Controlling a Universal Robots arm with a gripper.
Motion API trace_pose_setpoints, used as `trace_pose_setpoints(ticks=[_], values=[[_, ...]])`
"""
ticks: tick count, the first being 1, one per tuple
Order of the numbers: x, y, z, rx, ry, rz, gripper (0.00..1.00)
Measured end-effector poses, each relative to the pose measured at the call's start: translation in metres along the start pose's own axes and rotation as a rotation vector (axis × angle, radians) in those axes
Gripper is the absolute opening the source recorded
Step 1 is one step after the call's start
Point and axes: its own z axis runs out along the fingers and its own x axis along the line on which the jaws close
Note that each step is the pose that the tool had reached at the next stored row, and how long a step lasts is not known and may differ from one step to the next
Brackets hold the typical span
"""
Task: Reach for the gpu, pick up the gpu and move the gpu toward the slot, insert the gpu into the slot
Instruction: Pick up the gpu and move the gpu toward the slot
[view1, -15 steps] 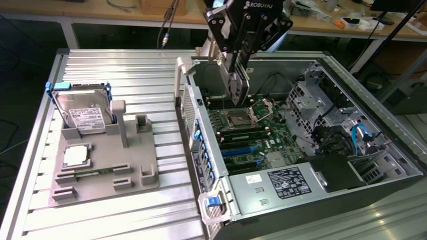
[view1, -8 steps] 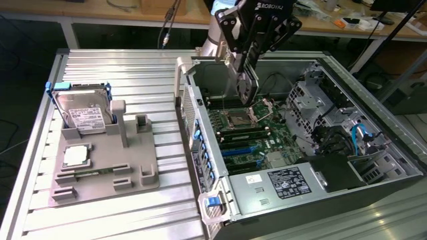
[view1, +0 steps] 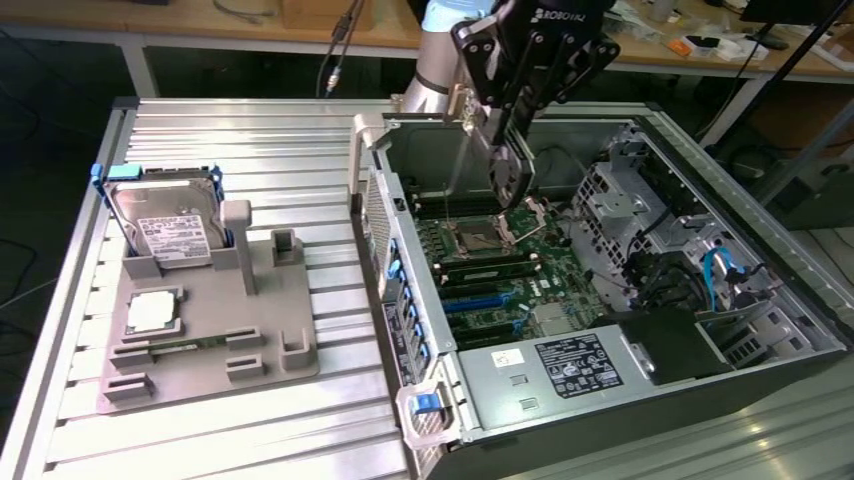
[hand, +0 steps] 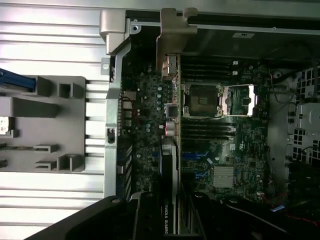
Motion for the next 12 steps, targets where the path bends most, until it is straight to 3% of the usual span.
trace_pose_setpoints(ticks=[12], values=[[-0.017, -0.0007, 0.0009, -0.0013, 0.0031, -0.069, 0.27]])
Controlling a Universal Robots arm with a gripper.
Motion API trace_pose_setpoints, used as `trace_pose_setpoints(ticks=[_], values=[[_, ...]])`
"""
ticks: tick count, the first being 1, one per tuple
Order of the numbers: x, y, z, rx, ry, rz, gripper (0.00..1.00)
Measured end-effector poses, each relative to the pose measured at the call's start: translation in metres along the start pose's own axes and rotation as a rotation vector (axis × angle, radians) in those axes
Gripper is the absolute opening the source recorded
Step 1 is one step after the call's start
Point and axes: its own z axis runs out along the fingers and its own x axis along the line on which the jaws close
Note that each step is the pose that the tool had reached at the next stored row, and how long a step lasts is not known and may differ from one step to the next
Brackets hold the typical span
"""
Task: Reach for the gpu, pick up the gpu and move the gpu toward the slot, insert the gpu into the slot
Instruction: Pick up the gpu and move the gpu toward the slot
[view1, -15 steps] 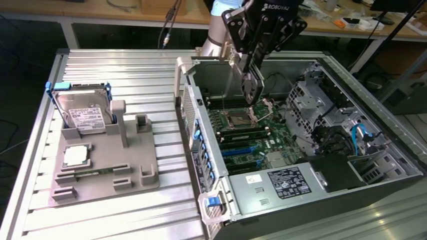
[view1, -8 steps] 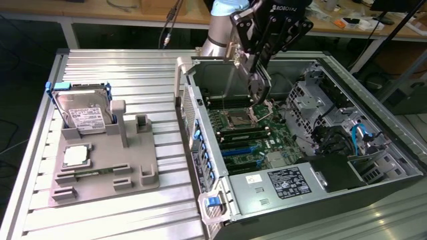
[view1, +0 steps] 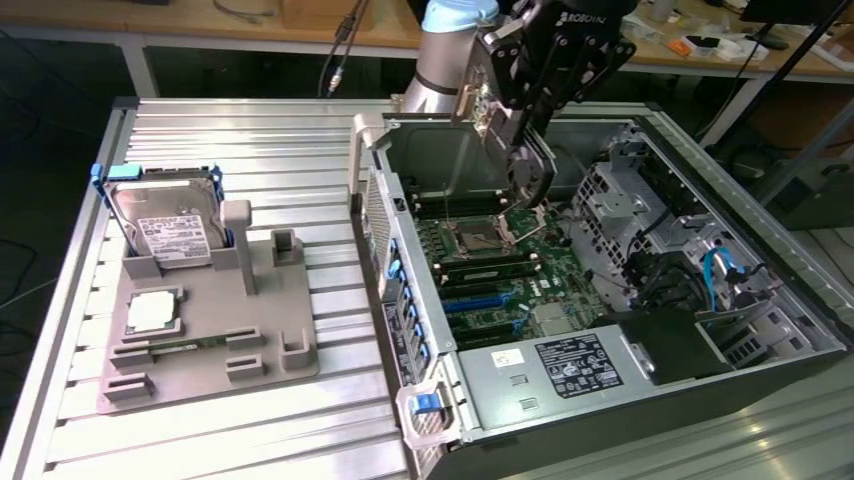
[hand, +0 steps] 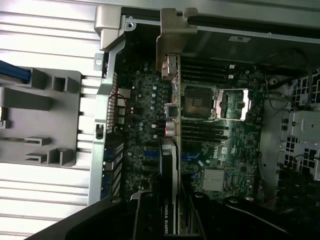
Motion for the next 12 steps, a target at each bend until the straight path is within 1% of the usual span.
trace_pose_setpoints(ticks=[3, 7, 9, 10, 12], values=[[-0.004, -0.0004, 0.0002, -0.0006, 0.0011, -0.027, 0.27], [-0.010, -0.0010, 0.0004, -0.0008, 0.0014, -0.033, 0.27], [-0.017, -0.0018, 0.0005, -0.0007, 0.0015, -0.033, 0.27], [-0.024, -0.0026, 0.0007, -0.0007, 0.0015, -0.033, 0.27], [-0.030, -0.0033, 0.0010, -0.0007, 0.0013, -0.031, 0.27]])
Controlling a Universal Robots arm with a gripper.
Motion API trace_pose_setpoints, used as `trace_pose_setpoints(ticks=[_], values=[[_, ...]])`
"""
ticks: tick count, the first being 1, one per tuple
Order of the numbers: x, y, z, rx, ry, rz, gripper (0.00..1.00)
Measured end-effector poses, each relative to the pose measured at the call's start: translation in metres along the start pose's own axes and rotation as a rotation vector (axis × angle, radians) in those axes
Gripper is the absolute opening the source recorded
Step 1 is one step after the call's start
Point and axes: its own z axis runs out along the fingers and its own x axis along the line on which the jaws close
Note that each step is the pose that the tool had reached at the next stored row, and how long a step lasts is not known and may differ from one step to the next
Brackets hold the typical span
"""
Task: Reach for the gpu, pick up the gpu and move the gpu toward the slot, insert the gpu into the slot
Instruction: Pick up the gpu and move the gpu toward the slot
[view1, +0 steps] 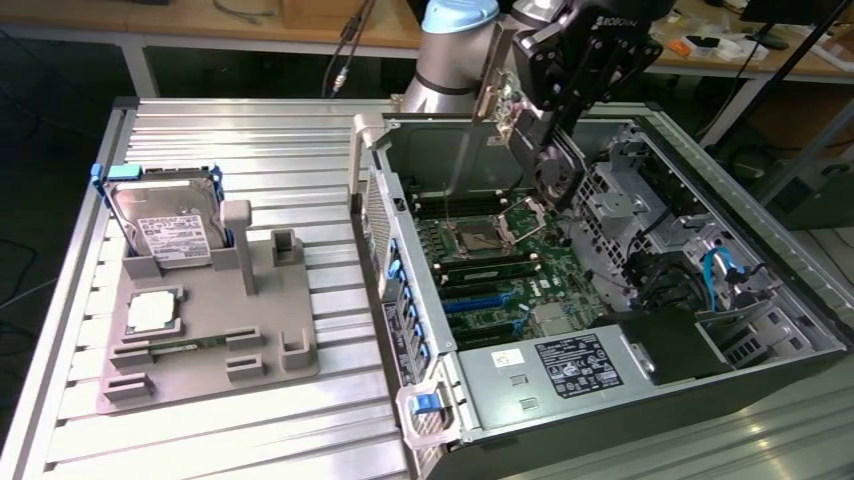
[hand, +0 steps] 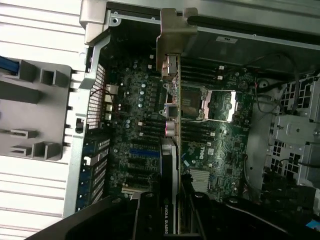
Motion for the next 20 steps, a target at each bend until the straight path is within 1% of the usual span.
trace_pose_setpoints(ticks=[4, 17, 20], values=[[-0.007, -0.0011, 0.0005, 0.0001, -0.0005, 0.010, 0.27], [-0.015, -0.0022, 0.0034, 0.0023, -0.0050, 0.113, 0.27], [-0.019, -0.0028, 0.0036, 0.0027, -0.0054, 0.124, 0.27]])
